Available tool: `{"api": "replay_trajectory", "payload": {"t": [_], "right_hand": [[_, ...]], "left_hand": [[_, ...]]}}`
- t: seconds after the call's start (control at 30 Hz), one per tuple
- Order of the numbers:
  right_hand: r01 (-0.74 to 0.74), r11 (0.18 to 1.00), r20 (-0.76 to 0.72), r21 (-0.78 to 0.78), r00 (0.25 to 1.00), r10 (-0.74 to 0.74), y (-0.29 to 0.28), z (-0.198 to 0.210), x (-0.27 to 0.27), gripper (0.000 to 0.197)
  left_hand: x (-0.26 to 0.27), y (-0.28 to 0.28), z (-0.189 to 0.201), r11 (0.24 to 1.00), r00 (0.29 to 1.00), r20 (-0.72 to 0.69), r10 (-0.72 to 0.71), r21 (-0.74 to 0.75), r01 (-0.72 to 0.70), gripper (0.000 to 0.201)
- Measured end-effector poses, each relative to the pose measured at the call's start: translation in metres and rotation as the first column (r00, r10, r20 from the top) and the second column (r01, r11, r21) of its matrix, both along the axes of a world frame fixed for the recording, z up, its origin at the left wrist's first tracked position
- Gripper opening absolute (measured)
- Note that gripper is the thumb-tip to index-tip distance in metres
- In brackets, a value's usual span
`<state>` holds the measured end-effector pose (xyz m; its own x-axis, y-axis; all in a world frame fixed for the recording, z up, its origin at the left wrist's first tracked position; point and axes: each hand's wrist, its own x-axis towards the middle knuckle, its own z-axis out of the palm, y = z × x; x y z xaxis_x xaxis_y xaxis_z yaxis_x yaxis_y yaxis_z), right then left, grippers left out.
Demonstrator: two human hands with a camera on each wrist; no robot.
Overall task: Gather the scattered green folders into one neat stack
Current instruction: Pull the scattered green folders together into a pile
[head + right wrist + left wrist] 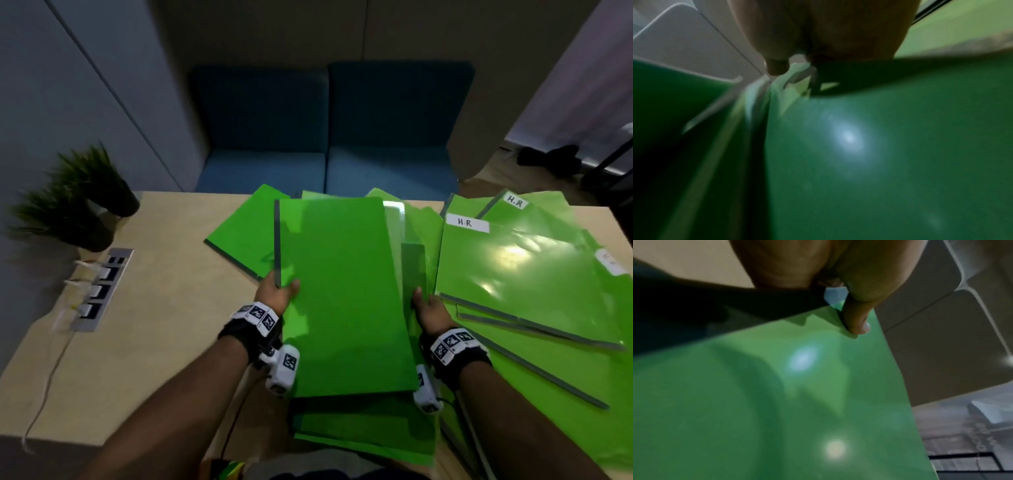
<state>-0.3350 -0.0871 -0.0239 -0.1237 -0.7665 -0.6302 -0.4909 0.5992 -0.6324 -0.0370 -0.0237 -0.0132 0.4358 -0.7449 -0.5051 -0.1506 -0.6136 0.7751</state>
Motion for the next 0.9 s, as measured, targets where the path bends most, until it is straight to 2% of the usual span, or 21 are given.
{"api": "replay_trajectory", "payload": {"t": [0.1, 0.23, 0.33, 0.4, 0.5, 0.53, 0.6, 0.7, 0.77, 0.8, 0.9], "right_hand": [[-0.013, 1.0, 0.032, 0.016, 0.999, 0.012, 0.001, 0.004, 0.0, 0.076], [0.025, 0.998, 0.055, 0.049, 0.998, -0.028, 0.003, 0.005, -0.002, 0.078], [0.043, 0.998, 0.09, 0.045, 0.995, -0.047, 0.003, 0.005, -0.001, 0.081], [0.014, 1.0, 0.105, 0.015, 0.994, -0.016, 0.005, -0.001, -0.001, 0.093], [0.069, 0.998, 0.176, -0.01, 0.982, -0.066, 0.011, -0.019, -0.006, 0.105], [0.054, 0.998, 0.18, -0.016, 0.982, -0.05, 0.013, -0.018, -0.006, 0.104], [0.004, 0.999, 0.165, -0.037, 0.986, 0.002, 0.016, 0.0, -0.001, 0.09], [0.042, 0.999, 0.15, -0.032, 0.988, -0.037, 0.015, 0.0, -0.001, 0.062], [0.091, 0.996, 0.164, -0.01, 0.983, -0.088, 0.013, 0.001, 0.001, 0.053], [0.106, 0.994, 0.164, 0.001, 0.981, -0.105, 0.012, 0.002, 0.002, 0.057], [0.113, 0.993, 0.157, 0.035, 0.981, -0.117, 0.011, -0.006, 0.002, 0.089]], "left_hand": [[-0.002, 0.005, -0.013, 0.984, 0.998, -0.025, -0.053, 0.169, 0.057, 0.052], [0.008, 0.018, -0.029, 0.959, 0.988, 0.03, -0.154, 0.246, 0.142, 0.047], [-0.002, 0.023, -0.034, 0.908, 0.946, 0.066, -0.317, 0.309, 0.282, 0.058], [-0.019, 0.025, -0.031, 0.873, 0.904, 0.101, -0.415, 0.324, 0.365, 0.068], [-0.034, 0.03, -0.025, 0.808, 0.821, 0.182, -0.542, 0.383, 0.448, 0.083], [-0.032, 0.028, -0.022, 0.796, 0.792, 0.231, -0.565, 0.403, 0.451, 0.082], [-0.025, 0.013, -0.017, 0.828, 0.761, 0.355, -0.544, 0.375, 0.417, 0.079], [-0.021, -0.038, 0.005, 0.917, 0.767, 0.505, -0.395, 0.171, 0.359, 0.071], [-0.022, -0.082, 0.013, 0.9, 0.7, 0.59, -0.402, 0.111, 0.422, 0.066], [-0.026, -0.104, 0.017, 0.871, 0.654, 0.613, -0.443, 0.12, 0.477, 0.064], [-0.048, -0.151, 0.026, 0.753, 0.501, 0.631, -0.593, 0.214, 0.622, 0.059]]}}
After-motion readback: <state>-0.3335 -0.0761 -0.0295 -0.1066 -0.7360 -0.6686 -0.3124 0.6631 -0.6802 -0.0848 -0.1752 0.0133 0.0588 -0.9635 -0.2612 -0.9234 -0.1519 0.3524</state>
